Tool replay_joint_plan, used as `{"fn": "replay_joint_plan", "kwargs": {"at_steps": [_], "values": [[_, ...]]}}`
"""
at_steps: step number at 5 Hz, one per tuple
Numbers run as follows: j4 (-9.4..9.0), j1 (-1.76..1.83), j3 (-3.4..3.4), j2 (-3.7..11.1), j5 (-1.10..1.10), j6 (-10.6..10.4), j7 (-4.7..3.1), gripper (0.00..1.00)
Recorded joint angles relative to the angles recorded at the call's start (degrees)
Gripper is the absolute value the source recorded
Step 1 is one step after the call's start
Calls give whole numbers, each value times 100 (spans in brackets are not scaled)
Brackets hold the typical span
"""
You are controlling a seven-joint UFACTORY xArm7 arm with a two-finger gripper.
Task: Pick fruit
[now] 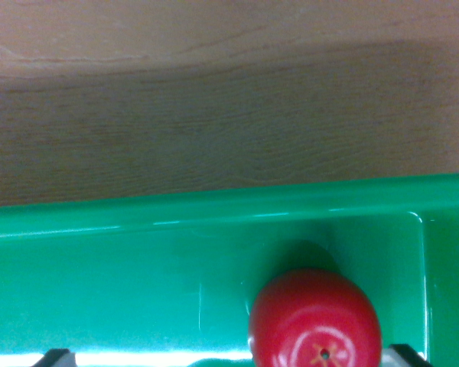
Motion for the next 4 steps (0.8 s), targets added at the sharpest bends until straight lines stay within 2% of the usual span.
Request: {"fn": "replay_joint_plan", "kwargs": {"at_steps": [1,2,3,4], "values": [[0,0,0,0,0,0,0,0],[-175,-46,-37,141,14,-259,-39,0],[-175,-46,-37,141,14,-259,-39,0],[-349,-91,-73,282,29,-516,-77,0]]}}
